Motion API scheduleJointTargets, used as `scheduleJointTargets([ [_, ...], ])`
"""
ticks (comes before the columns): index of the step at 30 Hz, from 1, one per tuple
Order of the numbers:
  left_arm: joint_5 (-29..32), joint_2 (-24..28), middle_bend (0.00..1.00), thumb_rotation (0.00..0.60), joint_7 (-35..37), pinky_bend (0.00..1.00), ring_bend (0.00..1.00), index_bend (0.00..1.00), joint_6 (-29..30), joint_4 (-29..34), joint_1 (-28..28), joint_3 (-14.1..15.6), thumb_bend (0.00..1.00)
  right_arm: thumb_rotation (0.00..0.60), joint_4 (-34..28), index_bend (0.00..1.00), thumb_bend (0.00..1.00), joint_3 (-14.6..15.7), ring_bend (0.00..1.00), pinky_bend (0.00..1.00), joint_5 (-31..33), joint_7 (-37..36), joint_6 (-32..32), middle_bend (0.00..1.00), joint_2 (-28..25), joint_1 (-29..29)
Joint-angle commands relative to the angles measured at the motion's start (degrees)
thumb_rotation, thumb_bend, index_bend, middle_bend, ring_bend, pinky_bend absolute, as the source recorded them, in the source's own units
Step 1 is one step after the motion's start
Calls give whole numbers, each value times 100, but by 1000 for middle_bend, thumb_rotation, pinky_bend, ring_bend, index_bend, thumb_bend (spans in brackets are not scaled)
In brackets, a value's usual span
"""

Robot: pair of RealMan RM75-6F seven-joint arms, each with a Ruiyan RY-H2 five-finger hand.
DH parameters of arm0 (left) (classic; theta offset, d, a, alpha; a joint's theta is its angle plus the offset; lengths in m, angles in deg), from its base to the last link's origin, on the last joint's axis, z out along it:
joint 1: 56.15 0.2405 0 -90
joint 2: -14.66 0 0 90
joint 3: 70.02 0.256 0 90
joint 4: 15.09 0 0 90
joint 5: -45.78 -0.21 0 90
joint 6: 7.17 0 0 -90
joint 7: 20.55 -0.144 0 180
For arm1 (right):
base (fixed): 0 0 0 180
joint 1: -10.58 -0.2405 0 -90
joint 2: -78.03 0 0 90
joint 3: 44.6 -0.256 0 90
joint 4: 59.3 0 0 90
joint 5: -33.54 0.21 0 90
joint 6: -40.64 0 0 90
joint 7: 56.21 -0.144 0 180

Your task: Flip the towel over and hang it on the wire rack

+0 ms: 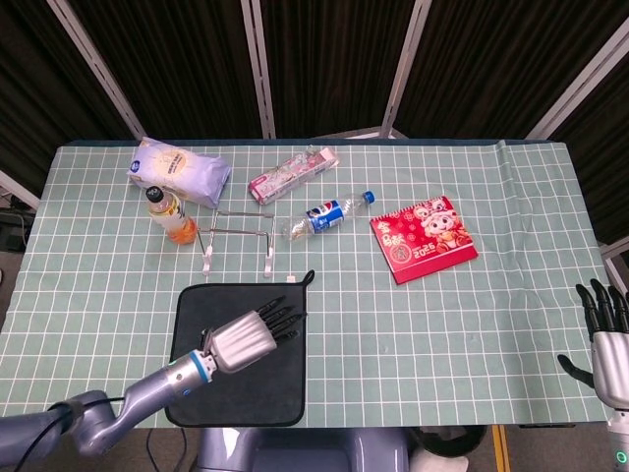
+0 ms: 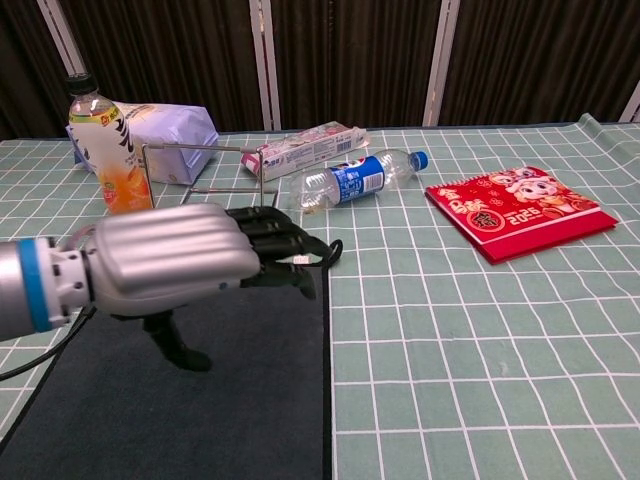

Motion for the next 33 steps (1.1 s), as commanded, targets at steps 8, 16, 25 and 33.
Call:
scheduleJointTargets([
  [8, -231, -406, 0, 600, 630, 0, 0, 354, -111, -668, -697, 245, 377, 600, -71, 45, 0, 13, 0, 0, 102, 35, 97, 0, -30, -32],
  [16, -52, -648, 0, 600, 679, 0, 0, 372, -122, -938, -825, 344, 379, 600, -91, 45, 0, 43, 0, 0, 156, 73, 175, 0, -41, -52],
  [25, 305, -1044, 0, 600, 783, 0, 0, 373, -249, -1270, -978, 370, 381, 600, -107, 39, 0, 51, 0, 0, 258, 57, 269, 0, -84, -76],
  [33, 532, -1248, 0, 600, 399, 0, 0, 372, -347, -1407, -1089, 394, 382, 600, -108, 39, 0, 61, 0, 0, 285, 23, 273, 0, -116, -75],
])
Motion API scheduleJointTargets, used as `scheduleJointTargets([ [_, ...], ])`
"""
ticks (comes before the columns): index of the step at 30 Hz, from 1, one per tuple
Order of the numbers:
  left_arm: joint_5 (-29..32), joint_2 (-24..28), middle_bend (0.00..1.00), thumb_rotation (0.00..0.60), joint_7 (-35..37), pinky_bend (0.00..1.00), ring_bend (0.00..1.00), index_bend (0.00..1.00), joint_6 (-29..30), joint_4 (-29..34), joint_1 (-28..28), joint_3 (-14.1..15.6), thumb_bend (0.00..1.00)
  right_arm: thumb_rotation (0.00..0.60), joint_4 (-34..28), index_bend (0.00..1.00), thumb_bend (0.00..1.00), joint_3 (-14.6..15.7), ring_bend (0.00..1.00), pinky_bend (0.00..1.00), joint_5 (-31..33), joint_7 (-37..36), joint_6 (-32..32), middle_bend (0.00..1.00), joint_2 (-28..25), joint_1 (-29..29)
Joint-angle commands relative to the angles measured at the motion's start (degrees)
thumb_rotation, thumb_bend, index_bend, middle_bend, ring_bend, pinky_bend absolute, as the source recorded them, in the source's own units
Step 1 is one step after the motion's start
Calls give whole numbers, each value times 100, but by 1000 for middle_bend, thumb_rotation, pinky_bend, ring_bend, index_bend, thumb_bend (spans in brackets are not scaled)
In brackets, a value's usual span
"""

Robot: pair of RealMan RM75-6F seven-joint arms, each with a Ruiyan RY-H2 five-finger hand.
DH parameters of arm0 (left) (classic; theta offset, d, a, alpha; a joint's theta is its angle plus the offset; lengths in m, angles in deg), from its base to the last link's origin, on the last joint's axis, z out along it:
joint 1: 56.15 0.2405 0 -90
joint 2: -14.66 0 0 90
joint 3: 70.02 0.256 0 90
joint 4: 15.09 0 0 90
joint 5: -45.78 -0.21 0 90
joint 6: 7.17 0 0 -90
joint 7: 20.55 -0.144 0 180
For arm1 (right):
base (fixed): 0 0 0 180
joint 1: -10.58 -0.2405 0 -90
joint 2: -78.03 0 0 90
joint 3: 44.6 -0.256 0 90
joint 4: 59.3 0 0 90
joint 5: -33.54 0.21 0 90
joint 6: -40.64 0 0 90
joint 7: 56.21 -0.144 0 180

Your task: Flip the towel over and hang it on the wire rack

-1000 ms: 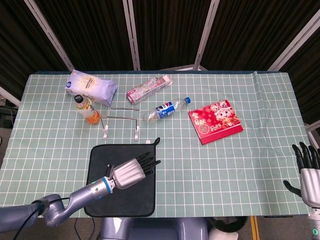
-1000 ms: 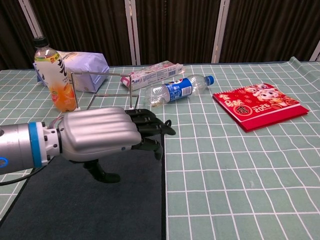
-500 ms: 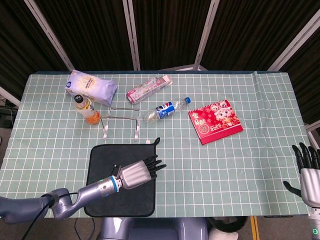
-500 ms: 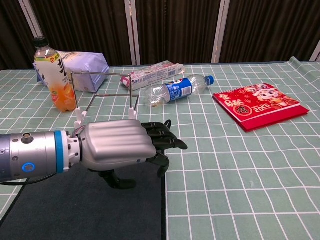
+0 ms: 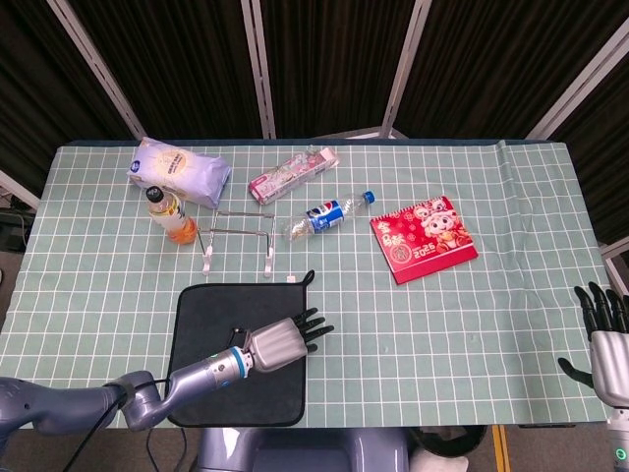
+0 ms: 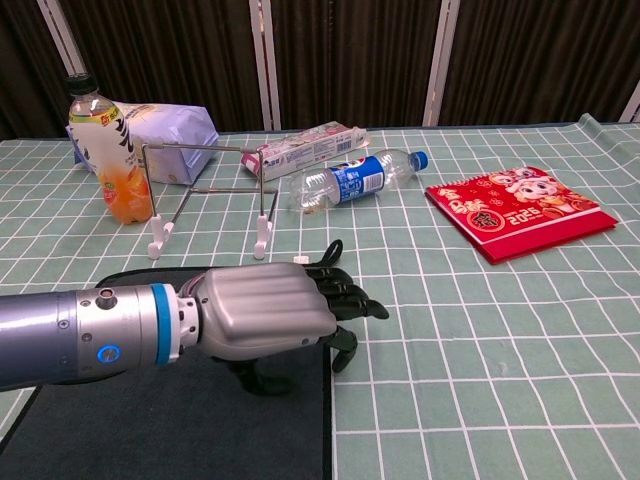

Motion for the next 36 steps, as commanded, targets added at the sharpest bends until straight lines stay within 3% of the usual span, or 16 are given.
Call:
scheduleJointTargets([
  [1, 91, -68, 0, 600, -111, 0, 0, 372, -11, -62, -31, -8, 383, 600, 3, 39, 0, 5, 0, 0, 2, -11, 3, 0, -7, 0],
  [20, 486, -252, 0, 600, -392, 0, 0, 366, -31, -234, -177, 36, 384, 600, -2, 37, 0, 45, 0, 0, -83, -44, -48, 0, -25, 0],
  [36, 516, -176, 0, 600, -353, 0, 0, 440, 272, -198, -98, 188, 387, 600, -19, 29, 0, 70, 0, 0, -152, -80, -109, 0, -47, 19],
])
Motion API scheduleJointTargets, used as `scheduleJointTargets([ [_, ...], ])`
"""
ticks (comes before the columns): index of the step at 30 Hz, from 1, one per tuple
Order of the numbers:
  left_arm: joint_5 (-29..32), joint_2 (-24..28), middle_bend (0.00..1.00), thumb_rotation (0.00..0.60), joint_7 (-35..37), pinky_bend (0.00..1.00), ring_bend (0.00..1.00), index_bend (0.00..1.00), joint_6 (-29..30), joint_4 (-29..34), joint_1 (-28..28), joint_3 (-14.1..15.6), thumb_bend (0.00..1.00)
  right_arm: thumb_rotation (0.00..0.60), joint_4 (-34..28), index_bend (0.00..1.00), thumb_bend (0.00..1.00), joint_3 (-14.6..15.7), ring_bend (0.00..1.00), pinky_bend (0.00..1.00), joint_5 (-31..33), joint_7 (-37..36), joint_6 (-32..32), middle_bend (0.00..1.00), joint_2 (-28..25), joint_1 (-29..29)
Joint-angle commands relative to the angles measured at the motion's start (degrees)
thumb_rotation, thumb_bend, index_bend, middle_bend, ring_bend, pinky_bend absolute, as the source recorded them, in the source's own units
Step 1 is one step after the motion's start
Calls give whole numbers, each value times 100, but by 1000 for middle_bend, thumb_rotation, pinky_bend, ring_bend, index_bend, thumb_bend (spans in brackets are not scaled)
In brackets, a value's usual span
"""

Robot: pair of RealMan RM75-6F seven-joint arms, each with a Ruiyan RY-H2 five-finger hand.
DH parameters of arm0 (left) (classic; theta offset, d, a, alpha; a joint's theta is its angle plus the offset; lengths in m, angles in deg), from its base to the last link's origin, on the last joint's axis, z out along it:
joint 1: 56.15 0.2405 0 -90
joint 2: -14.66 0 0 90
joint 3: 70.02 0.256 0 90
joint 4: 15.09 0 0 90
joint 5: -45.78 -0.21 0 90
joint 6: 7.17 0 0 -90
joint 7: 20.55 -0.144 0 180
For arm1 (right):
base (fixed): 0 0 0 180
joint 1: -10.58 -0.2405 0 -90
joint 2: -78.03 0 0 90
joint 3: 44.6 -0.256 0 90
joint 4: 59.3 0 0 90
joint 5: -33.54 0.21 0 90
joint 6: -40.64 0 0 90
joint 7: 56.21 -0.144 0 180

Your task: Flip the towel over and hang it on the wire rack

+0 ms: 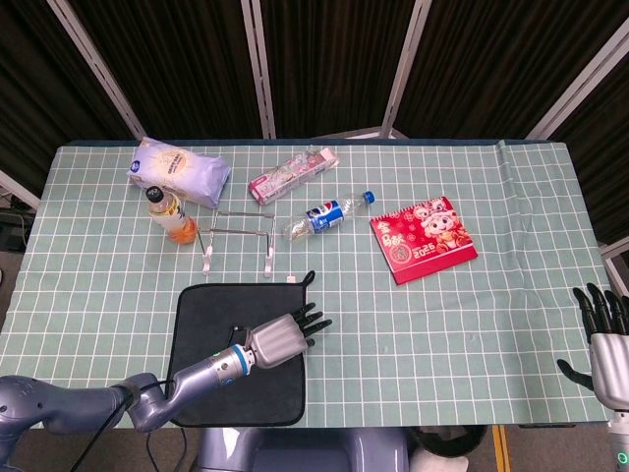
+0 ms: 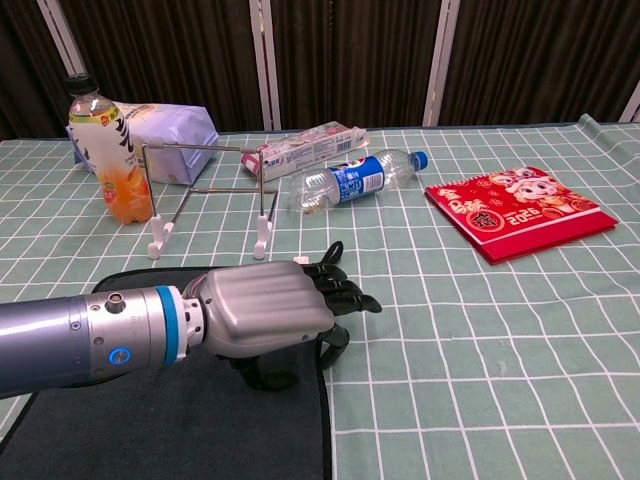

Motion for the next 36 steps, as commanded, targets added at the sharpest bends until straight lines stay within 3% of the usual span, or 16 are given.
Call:
scheduleJointTargets([
  [1, -4, 5, 0, 600, 23, 0, 0, 440, 25, -4, 3, 15, 386, 600, 0, 29, 0, 0, 0, 0, -6, -2, -7, 0, -1, 2],
  [20, 106, 281, 0, 600, -131, 0, 0, 488, 190, 365, 32, 39, 388, 600, -23, 30, 0, 23, 0, 0, -51, -17, -42, 0, -13, 19],
  [36, 80, 349, 0, 600, -186, 0, 0, 573, 343, 462, 88, 108, 543, 600, -53, 30, 0, 49, 0, 0, -130, -44, -99, 0, -33, 45],
])
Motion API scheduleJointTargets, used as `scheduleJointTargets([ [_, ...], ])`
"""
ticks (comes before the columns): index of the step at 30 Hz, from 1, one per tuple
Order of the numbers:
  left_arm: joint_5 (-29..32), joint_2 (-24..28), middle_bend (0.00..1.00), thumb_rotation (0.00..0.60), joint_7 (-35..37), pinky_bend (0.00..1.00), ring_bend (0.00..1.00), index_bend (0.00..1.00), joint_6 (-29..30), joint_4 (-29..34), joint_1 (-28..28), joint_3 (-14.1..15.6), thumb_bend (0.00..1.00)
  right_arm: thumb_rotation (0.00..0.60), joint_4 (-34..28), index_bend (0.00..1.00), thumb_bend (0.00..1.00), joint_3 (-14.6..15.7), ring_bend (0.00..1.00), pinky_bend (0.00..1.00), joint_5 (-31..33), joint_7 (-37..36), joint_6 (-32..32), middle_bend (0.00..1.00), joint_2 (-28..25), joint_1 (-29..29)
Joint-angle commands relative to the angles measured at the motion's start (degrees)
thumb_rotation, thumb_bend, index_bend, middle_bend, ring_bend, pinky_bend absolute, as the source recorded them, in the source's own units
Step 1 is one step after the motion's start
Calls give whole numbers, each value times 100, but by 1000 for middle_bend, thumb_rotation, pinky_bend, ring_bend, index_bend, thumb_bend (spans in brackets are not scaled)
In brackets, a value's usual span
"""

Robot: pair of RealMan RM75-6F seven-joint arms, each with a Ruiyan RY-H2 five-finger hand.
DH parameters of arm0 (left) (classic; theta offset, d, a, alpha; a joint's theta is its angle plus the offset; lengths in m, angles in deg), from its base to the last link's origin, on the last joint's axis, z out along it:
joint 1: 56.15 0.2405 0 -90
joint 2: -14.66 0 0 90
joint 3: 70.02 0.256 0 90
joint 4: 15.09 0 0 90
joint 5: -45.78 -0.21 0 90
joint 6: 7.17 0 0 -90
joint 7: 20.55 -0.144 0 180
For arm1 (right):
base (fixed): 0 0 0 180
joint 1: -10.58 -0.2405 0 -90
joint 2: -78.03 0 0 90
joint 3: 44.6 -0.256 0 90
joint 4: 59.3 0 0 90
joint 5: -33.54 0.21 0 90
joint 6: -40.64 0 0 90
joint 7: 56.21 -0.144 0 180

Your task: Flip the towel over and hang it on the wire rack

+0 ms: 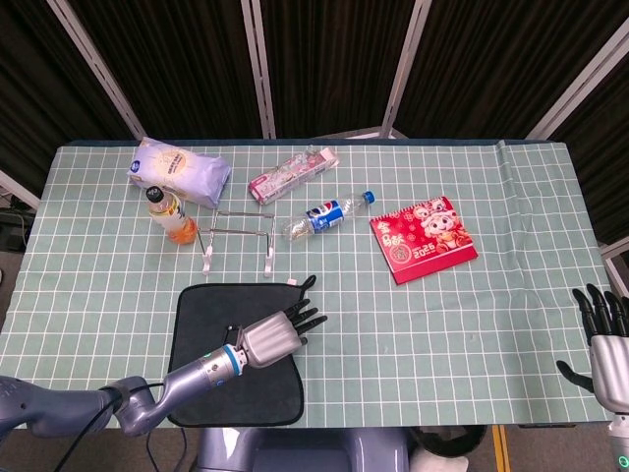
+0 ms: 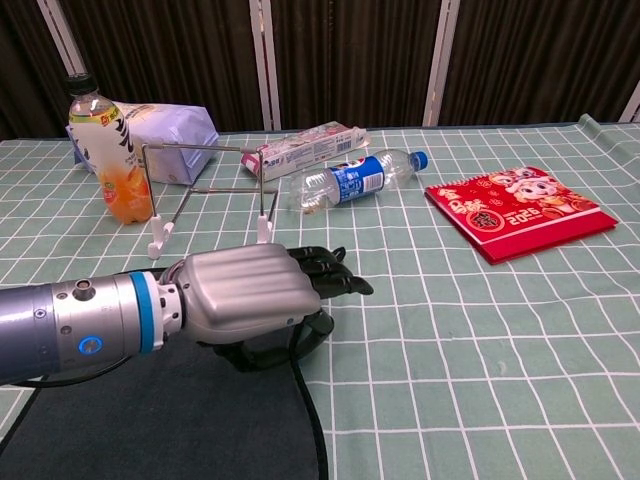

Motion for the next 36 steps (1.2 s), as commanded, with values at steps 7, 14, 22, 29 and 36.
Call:
scheduleJointTargets([
  [7, -57, 20, 0, 600, 20, 0, 0, 648, 108, 4, 44, 46, 548, 600, -14, 30, 0, 14, 0, 0, -32, -26, -14, 0, -13, 11],
  [14, -169, 156, 0, 600, 198, 0, 0, 669, 317, 41, 165, 163, 548, 600, -20, 30, 0, 30, 0, 0, -73, -52, -21, 0, -23, 16],
  [22, -498, 434, 0, 600, 467, 0, 0, 677, 719, 72, 369, 414, 547, 600, -50, 29, 0, 57, 0, 0, -158, -54, -61, 0, -32, 31],
  [29, -690, 721, 0, 600, 649, 0, 0, 678, 1020, 100, 613, 663, 548, 600, -78, 29, 0, 94, 0, 0, -257, -87, -100, 0, -51, 50],
  [36, -951, 1059, 0, 600, 906, 0, 0, 680, 1502, 14, 956, 945, 548, 600, -96, 29, 0, 122, 0, 0, -359, -115, -141, 0, -71, 64],
])
